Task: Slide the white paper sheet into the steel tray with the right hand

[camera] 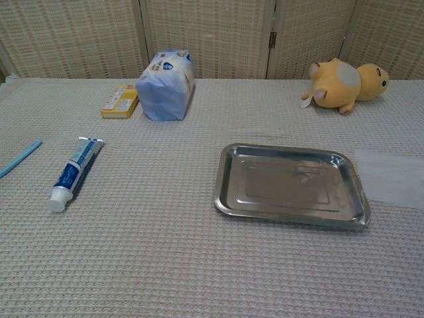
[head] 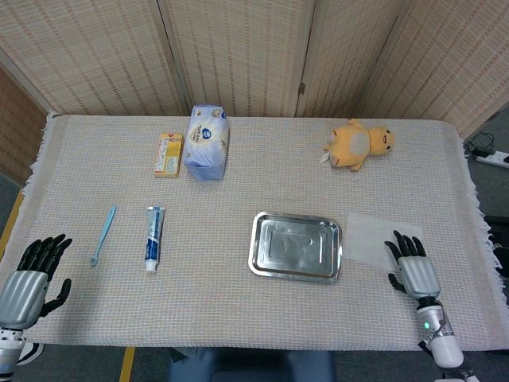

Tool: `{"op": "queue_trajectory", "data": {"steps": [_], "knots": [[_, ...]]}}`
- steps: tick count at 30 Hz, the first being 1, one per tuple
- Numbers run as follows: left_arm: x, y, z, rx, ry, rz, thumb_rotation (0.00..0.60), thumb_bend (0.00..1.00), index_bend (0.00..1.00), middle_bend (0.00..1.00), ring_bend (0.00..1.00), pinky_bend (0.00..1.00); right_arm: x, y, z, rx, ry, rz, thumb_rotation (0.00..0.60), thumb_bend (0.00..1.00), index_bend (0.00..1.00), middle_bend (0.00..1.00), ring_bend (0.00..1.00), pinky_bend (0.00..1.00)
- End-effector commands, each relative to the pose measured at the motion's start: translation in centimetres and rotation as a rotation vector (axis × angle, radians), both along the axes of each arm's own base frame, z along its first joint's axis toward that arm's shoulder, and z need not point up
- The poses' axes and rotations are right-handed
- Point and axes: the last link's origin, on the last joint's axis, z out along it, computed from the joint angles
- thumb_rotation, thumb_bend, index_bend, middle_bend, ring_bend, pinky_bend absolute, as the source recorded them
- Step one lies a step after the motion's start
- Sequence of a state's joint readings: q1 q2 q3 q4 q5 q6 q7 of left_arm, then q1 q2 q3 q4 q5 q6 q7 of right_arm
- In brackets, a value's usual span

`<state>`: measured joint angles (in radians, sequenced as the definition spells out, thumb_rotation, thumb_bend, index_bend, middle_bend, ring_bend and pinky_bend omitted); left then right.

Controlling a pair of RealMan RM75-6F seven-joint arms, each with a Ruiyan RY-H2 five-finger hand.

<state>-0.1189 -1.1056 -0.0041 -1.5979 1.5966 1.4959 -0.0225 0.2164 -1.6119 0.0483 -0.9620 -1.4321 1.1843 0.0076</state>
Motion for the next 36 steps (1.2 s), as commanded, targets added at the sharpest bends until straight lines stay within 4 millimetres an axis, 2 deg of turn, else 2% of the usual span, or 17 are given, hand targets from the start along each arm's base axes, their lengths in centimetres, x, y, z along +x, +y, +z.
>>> {"op": "queue_trajectory", "data": {"steps": [1, 21, 36], "knots": [[0.1, 0.0, 0.0, 0.002, -0.002, -0.003, 0.600, 0.58, 0.00, 0.08, 0.00, 0.07, 0.0, -0.3, 0.0, -0.005, 0.006, -0.002, 0.600, 0.41, 0.18, 0.00, 0.00, 0.00], [0.2, 0.0, 0.0, 0.006, -0.002, -0.005, 0.600, 0.58, 0.00, 0.08, 0.00, 0.07, -0.5, -1.5, -0.5, -0.006, 0.039, -0.007, 0.600, 0.41, 0.18, 0.00, 0.00, 0.00], [0.2, -0.1, 0.1, 0.006, -0.004, -0.011, 0.600, 0.58, 0.00, 0.08, 0.00, 0.08, -0.6, -1.9, -0.9, -0.001, 0.021, -0.006, 0.600, 0.49, 0.37, 0.00, 0.00, 0.00]]}}
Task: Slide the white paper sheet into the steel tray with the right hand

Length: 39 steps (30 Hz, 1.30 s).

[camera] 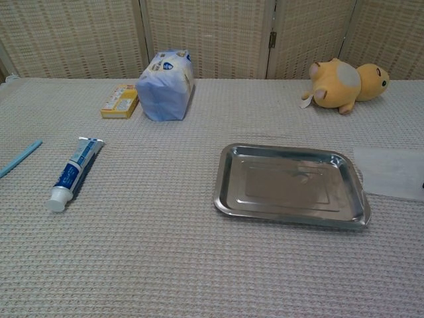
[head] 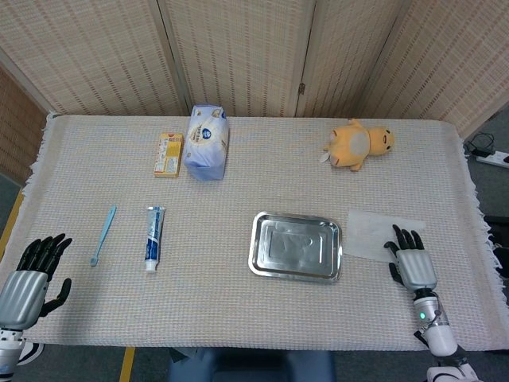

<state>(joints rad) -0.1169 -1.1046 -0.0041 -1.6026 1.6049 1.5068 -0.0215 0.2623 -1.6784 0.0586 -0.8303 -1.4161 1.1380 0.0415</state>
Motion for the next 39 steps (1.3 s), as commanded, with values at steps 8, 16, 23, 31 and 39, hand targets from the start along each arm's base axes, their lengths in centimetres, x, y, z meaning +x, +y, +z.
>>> {"op": "queue_trajectory", "data": {"steps": [8, 16, 23, 31, 39], "knots": [[0.0, 0.0, 0.1, 0.000, -0.003, -0.002, 0.600, 0.58, 0.00, 0.08, 0.00, 0.08, 0.5, 0.3, 0.7, -0.040, -0.038, 0.031, 0.600, 0.49, 0.45, 0.00, 0.00, 0.00], [0.1, 0.0, 0.0, -0.001, -0.002, -0.004, 0.600, 0.58, 0.00, 0.08, 0.00, 0.08, 0.4, 0.7, 0.7, -0.045, -0.021, 0.041, 0.600, 0.50, 0.53, 0.03, 0.00, 0.00], [0.1, 0.0, 0.0, 0.000, -0.003, -0.004, 0.600, 0.58, 0.00, 0.08, 0.00, 0.08, 0.1, 0.7, 0.3, -0.037, -0.011, 0.035, 0.600, 0.51, 0.56, 0.04, 0.00, 0.00], [0.1, 0.1, -0.1, -0.004, -0.002, -0.009, 0.600, 0.58, 0.00, 0.08, 0.00, 0.09, 0.5, 0.7, 0.9, -0.073, -0.037, 0.060, 0.600, 0.54, 0.58, 0.07, 0.00, 0.00], [0.1, 0.2, -0.2, -0.004, -0.002, -0.007, 0.600, 0.58, 0.00, 0.08, 0.00, 0.09, 1.2, 0.6, 2.6, -0.151, -0.083, 0.095, 0.600, 0.54, 0.59, 0.08, 0.00, 0.00]]}}
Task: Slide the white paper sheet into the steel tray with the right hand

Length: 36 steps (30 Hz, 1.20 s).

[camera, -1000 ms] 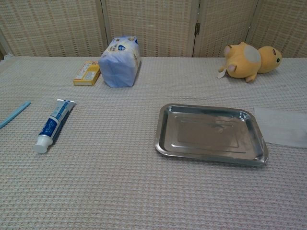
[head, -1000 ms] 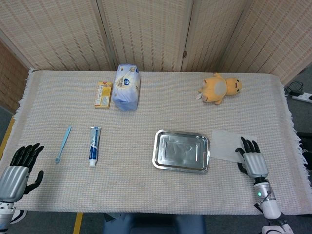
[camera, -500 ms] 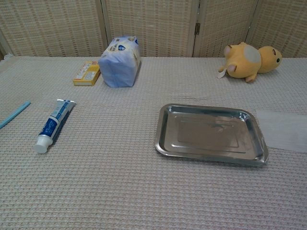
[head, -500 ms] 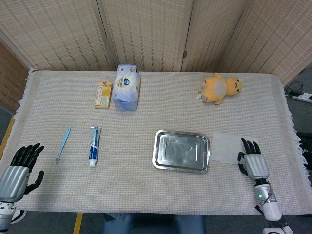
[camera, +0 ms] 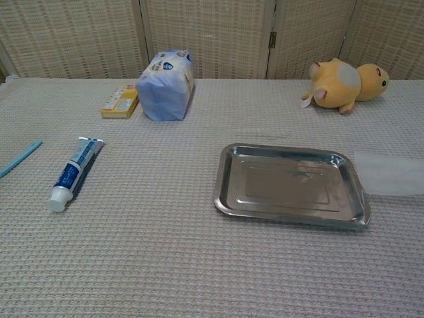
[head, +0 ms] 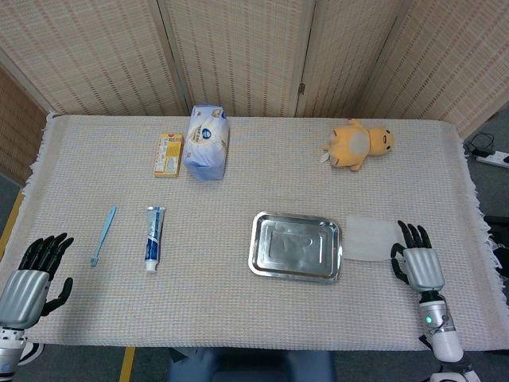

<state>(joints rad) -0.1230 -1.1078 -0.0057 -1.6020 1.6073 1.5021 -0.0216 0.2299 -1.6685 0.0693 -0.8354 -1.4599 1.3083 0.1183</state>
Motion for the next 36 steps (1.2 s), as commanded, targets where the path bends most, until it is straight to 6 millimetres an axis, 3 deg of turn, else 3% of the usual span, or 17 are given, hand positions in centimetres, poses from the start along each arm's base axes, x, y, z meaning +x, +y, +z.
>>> {"op": "queue_trajectory", "data": {"steps": [1, 5, 10, 21, 29, 36], "knots": [[0.0, 0.0, 0.0, 0.000, 0.000, 0.000, 0.600, 0.58, 0.00, 0.08, 0.00, 0.09, 0.2, -0.2, 0.7, -0.031, -0.021, 0.009, 0.600, 0.54, 0.59, 0.08, 0.00, 0.00], [0.0, 0.0, 0.0, 0.000, -0.001, 0.000, 0.600, 0.58, 0.00, 0.08, 0.00, 0.09, 0.8, -0.5, 1.3, -0.070, -0.047, 0.025, 0.600, 0.54, 0.60, 0.08, 0.00, 0.00], [0.1, 0.0, 0.0, -0.006, -0.007, -0.004, 0.600, 0.58, 0.00, 0.08, 0.00, 0.09, 2.9, -1.5, 2.0, -0.213, -0.161, 0.100, 0.600, 0.54, 0.60, 0.08, 0.00, 0.00], [0.3, -0.2, 0.0, -0.016, -0.019, -0.014, 0.600, 0.58, 0.00, 0.08, 0.00, 0.09, 8.7, -4.7, 0.5, -0.311, -0.267, 0.240, 0.600, 0.54, 0.60, 0.10, 0.00, 0.00], [0.3, -0.3, 0.2, -0.016, -0.031, -0.017, 0.600, 0.58, 0.00, 0.08, 0.00, 0.09, 13.1, -6.5, -3.1, -0.221, -0.241, 0.337, 0.600, 0.54, 0.60, 0.10, 0.00, 0.00], [0.4, -0.5, 0.5, -0.011, -0.042, -0.022, 0.600, 0.58, 0.00, 0.08, 0.00, 0.09, 15.2, -6.1, -5.9, -0.149, -0.193, 0.415, 0.600, 0.54, 0.60, 0.10, 0.00, 0.00]]}}
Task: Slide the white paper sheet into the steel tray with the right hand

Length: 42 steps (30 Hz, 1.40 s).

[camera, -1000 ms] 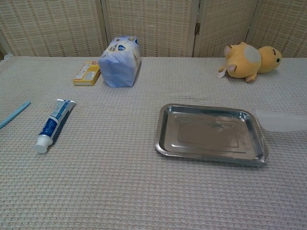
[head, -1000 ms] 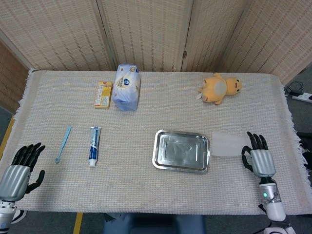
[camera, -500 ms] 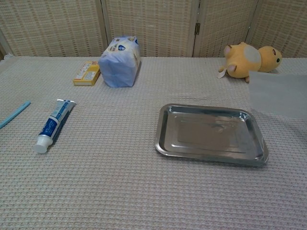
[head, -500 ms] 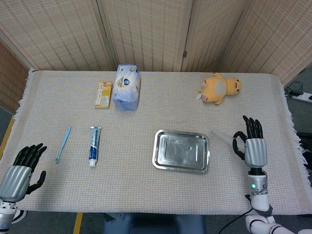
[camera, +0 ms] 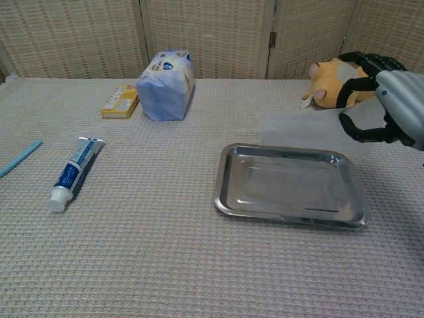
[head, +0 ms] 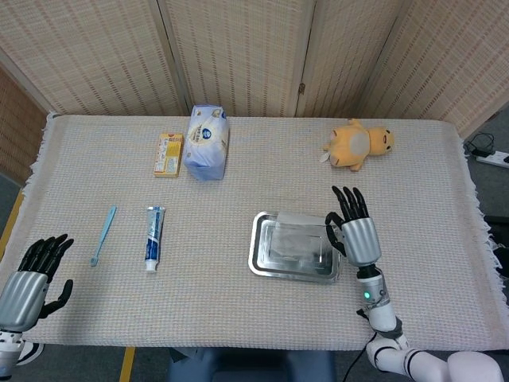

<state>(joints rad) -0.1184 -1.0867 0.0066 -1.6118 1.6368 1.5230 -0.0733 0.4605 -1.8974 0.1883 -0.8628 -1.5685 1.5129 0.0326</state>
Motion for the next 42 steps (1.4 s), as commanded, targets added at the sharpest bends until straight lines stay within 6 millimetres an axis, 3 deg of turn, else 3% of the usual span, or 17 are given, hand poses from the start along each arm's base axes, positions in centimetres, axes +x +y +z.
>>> {"op": "queue_trajectory", "data": {"steps": [1, 7, 21, 29, 42], "knots": [[0.0, -0.1, 0.0, 0.000, -0.002, -0.002, 0.600, 0.58, 0.00, 0.08, 0.00, 0.09, 0.6, 0.1, -1.1, 0.028, 0.019, 0.023, 0.600, 0.54, 0.60, 0.10, 0.00, 0.00], [0.1, -0.1, 0.2, 0.005, -0.010, -0.003, 0.600, 0.58, 0.00, 0.08, 0.00, 0.09, 0.9, 0.8, -3.2, 0.093, 0.090, 0.060, 0.600, 0.54, 0.60, 0.10, 0.00, 0.00], [0.2, -0.2, -0.1, 0.017, -0.001, 0.015, 0.600, 0.58, 0.00, 0.08, 0.00, 0.10, -0.2, 2.9, -6.0, 0.221, 0.127, 0.151, 0.600, 0.54, 0.60, 0.10, 0.00, 0.00], [0.2, -0.2, 0.1, 0.017, -0.017, 0.016, 0.600, 0.58, 0.00, 0.08, 0.00, 0.10, -0.6, 2.9, -7.0, 0.223, 0.140, 0.122, 0.600, 0.54, 0.60, 0.09, 0.00, 0.00], [0.4, -0.6, 0.7, 0.001, -0.062, -0.011, 0.600, 0.58, 0.00, 0.08, 0.00, 0.10, 0.4, 5.0, -8.2, 0.094, 0.143, 0.041, 0.600, 0.54, 0.60, 0.09, 0.00, 0.00]]}}
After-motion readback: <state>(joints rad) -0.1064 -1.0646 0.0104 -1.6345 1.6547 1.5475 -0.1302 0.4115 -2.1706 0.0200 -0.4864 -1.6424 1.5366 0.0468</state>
